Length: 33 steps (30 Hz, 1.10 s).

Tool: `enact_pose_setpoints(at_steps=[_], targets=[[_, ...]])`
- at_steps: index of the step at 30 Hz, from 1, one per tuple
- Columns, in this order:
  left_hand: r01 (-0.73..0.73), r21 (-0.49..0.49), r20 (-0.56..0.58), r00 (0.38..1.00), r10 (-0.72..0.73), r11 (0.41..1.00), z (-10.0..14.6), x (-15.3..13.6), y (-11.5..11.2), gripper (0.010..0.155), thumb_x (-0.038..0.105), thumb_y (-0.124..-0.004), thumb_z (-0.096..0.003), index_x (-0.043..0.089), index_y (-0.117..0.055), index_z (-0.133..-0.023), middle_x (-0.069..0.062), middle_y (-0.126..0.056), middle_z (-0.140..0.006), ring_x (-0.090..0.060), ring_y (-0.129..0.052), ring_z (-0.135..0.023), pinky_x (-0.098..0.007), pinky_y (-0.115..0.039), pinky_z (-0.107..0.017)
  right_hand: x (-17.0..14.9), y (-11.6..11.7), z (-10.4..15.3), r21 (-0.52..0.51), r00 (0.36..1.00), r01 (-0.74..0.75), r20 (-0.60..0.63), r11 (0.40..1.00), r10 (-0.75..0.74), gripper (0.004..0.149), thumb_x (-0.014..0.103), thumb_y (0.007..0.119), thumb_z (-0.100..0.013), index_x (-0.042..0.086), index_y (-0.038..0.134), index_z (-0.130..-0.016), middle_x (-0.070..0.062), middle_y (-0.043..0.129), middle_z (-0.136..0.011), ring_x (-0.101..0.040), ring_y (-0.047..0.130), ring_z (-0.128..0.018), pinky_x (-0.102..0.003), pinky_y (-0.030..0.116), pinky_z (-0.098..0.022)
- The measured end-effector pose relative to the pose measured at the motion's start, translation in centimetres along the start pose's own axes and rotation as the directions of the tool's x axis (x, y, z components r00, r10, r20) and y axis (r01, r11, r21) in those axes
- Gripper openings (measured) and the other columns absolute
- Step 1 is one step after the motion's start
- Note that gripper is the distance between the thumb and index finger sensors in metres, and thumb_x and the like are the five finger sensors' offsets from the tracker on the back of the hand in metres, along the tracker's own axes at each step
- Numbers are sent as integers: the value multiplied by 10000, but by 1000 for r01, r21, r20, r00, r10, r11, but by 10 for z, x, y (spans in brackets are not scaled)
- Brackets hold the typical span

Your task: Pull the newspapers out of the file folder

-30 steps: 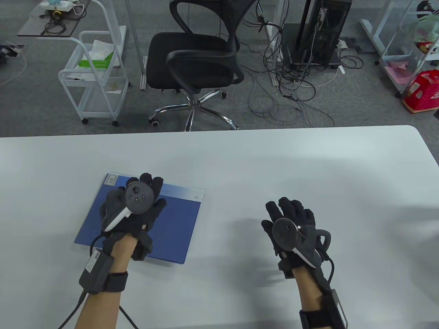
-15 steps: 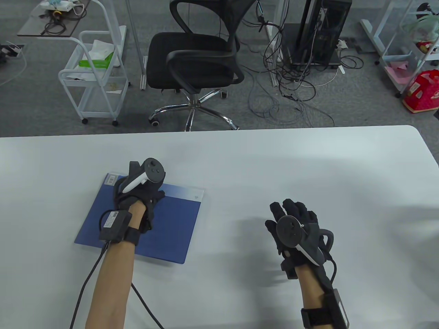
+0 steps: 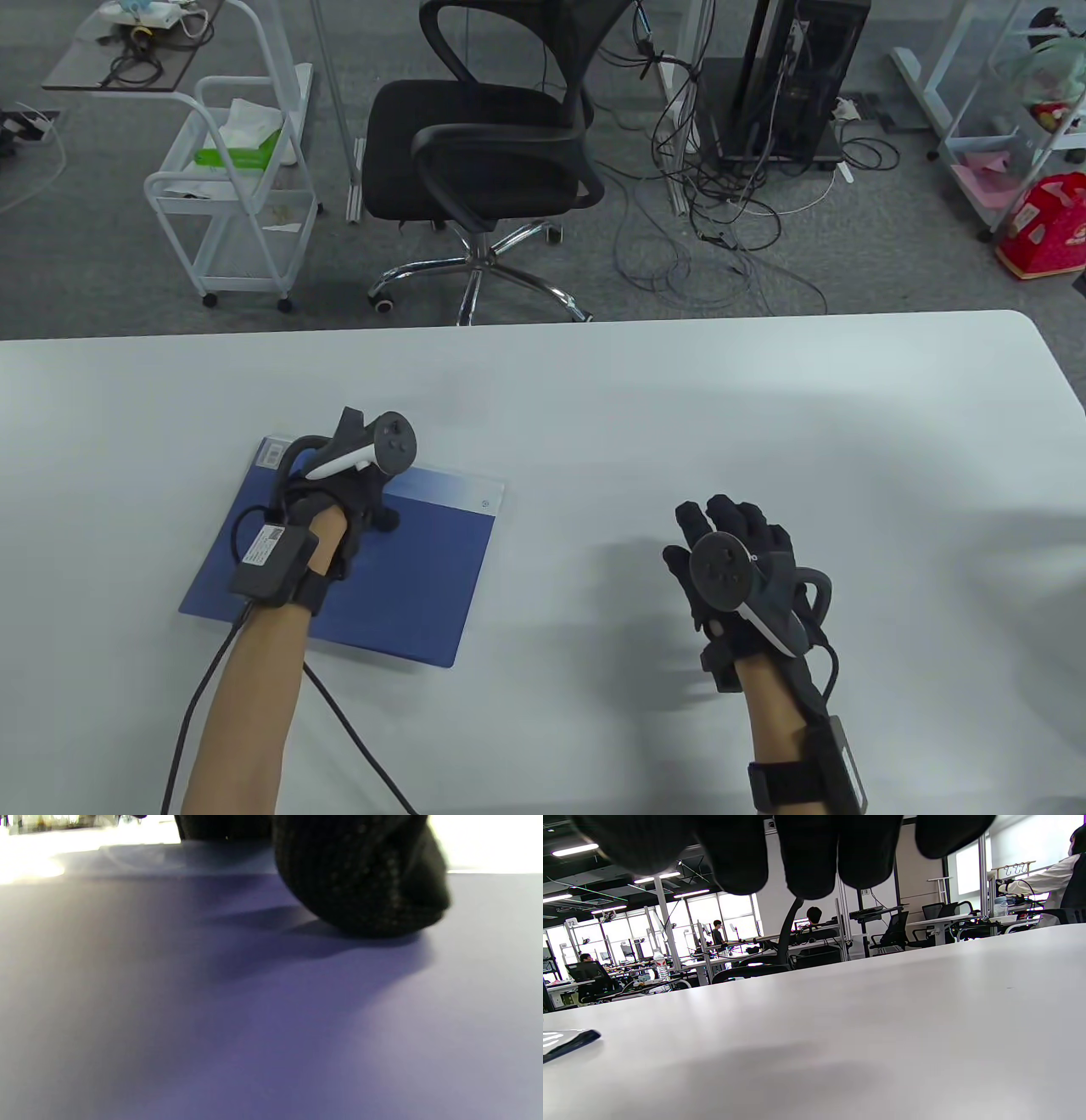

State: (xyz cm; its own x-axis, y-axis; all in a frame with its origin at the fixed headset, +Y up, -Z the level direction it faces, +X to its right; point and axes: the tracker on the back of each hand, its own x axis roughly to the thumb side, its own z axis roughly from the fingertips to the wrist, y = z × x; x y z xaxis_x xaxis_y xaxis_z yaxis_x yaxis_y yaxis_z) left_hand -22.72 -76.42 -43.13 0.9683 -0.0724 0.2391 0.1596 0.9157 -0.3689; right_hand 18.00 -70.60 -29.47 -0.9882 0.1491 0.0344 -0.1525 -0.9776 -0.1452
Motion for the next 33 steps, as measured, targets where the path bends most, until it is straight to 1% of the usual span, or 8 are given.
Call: enact_pose_setpoints(at_steps=[4,6,11,18,21,23,28,33], targets=[[-47,23,15,999,47,999,5,-2,-4,938,419,-860,-303,114,-546,-1132,-242,-699,-1006,-522,-645,-926,-712,-412,-768,0,-2,0,-8,1000,9,4,1000,-9,600,551,698,-381,334,710,-941,-79,711,-1051,-416,698,-983,-673,578,-654],[-75,104,33,997,71,992,13,-5,2,776,412,-899,-305,133,-741,-1012,-204,-781,-877,-484,-761,-800,-710,-520,-731,1,-4,1,-17,1000,8,7,1000,-8,599,551,697,-383,338,707,-942,-79,710,-1052,-414,697,-986,-673,577,-656],[-148,209,100,987,129,967,49,-9,32,522,393,-958,-316,266,-862,-812,-79,-971,-806,-359,-1056,-659,-588,-802,-595,1,-9,1,-40,1000,20,13,999,-20,601,551,698,-383,335,706,-944,-80,711,-1051,-416,697,-984,-673,577,-655],[-405,206,215,907,363,891,114,-23,83,455,361,-954,-329,265,-909,-771,-51,-1087,-651,-292,-1100,-448,-528,-869,-453,3,-18,3,-70,999,38,26,997,-36,601,551,697,-383,334,705,-944,-82,714,-1049,-417,700,-981,-673,581,-652],[-536,250,241,841,484,807,141,-31,98,461,358,-938,-353,228,-897,-793,-71,-1085,-652,-302,-1101,-431,-522,-880,-419,3,-21,4,-86,999,47,29,995,-44,602,551,697,-384,332,704,-945,-83,713,-1050,-418,701,-981,-673,581,-653],[-639,285,253,769,587,714,160,-37,103,475,366,-914,-372,209,-882,-820,-73,-1081,-664,-299,-1101,-430,-516,-886,-406,3,-25,5,-101,998,56,30,993,-53,600,551,697,-384,335,705,-944,-83,716,-1048,-419,703,-979,-673,582,-651],[-822,321,269,555,787,470,178,-38,89,497,359,-871,-409,177,-867,-872,-110,-1080,-679,-310,-1106,-422,-512,-899,-376,2,-32,6,-128,997,71,28,989,-68,603,551,696,-385,330,705,-946,-84,717,-1047,-419,705,-978,-674,583,-651],[-955,241,118,205,971,173,171,-22,35,524,329,-823,-460,143,-822,-950,-148,-1054,-747,-356,-1098,-481,-542,-893,-407,-3,-33,5,-139,996,84,6,987,-84,604,552,695,-387,328,702,-947,-86,720,-1045,-420,705,-977,-674,583,-650]])
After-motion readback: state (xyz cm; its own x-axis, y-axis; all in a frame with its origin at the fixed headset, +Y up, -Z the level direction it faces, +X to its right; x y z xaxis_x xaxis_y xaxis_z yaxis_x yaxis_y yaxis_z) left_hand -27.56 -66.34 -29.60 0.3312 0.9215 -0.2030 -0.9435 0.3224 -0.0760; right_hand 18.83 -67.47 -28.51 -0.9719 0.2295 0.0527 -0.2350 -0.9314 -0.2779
